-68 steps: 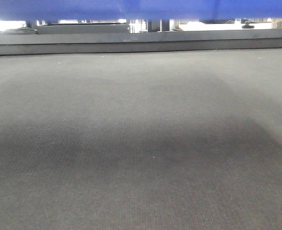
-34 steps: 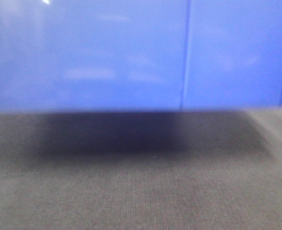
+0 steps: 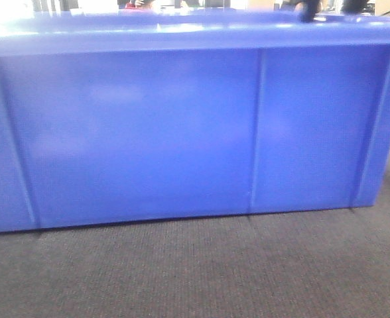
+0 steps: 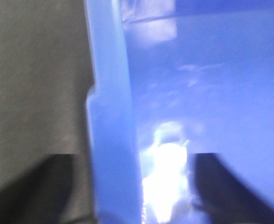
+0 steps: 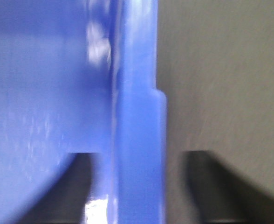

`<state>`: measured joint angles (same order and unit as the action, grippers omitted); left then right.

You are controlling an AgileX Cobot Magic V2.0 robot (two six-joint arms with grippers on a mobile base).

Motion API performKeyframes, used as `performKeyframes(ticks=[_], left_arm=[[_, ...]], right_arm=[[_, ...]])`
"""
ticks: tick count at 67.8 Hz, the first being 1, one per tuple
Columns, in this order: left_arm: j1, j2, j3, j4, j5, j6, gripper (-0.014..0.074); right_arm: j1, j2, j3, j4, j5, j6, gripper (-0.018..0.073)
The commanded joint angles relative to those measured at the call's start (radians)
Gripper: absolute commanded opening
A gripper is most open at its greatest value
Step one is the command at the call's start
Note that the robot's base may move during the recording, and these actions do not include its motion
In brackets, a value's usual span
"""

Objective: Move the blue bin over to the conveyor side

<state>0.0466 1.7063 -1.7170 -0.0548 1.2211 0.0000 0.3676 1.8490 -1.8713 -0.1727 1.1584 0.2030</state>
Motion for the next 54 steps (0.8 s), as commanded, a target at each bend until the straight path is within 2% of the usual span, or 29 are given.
performKeyframes(ticks=[1,2,9,20,25,30,34,41,46,48,54], left_arm=[[-0.002,-0.017,-0.006,-0.009,-0.004,0.0,0.0618],[-0.002,-0.017,-0.006,-0.009,-0.001,0.0,0.0615],[-0.002,-0.042,-0.006,-0.012,0.0,0.0,0.0578],[-0.002,-0.131,-0.006,-0.027,0.0,0.0,0.0569],[-0.002,-0.186,-0.006,-0.029,0.0,0.0,0.0565],[-0.002,-0.257,0.005,-0.029,0.0,0.0,0.0515],[-0.002,-0.306,0.032,-0.029,0.0,0.0,0.0432],[-0.002,-0.418,0.117,-0.003,-0.021,0.0,0.0215],[-0.002,-0.506,0.205,0.025,-0.073,0.0,0.0011],[-0.002,-0.541,0.24,0.04,-0.095,0.0,-0.0043],[-0.002,-0.664,0.374,0.065,-0.184,0.0,0.0011]], right_arm=[[-0.001,-0.022,-0.011,-0.034,-0.007,-0.011,0.0562],[-0.001,-0.024,-0.011,-0.034,-0.004,-0.011,0.0581],[-0.001,-0.047,-0.011,-0.034,0.017,-0.011,0.0562],[-0.001,-0.129,-0.011,-0.034,0.034,-0.011,0.0559],[-0.001,-0.177,-0.011,-0.034,0.046,-0.011,0.0526],[-0.001,-0.233,-0.011,-0.034,0.063,-0.011,0.042],[-0.001,-0.274,-0.006,-0.034,0.063,-0.011,0.0319],[-0.001,-0.365,0.039,-0.036,0.063,-0.011,0.0068],[-0.001,-0.431,0.096,-0.047,0.063,-0.011,-0.0097],[-0.001,-0.466,0.133,-0.062,0.063,-0.011,-0.0109],[-0.001,-0.562,0.251,-0.09,0.03,-0.011,-0.0085]])
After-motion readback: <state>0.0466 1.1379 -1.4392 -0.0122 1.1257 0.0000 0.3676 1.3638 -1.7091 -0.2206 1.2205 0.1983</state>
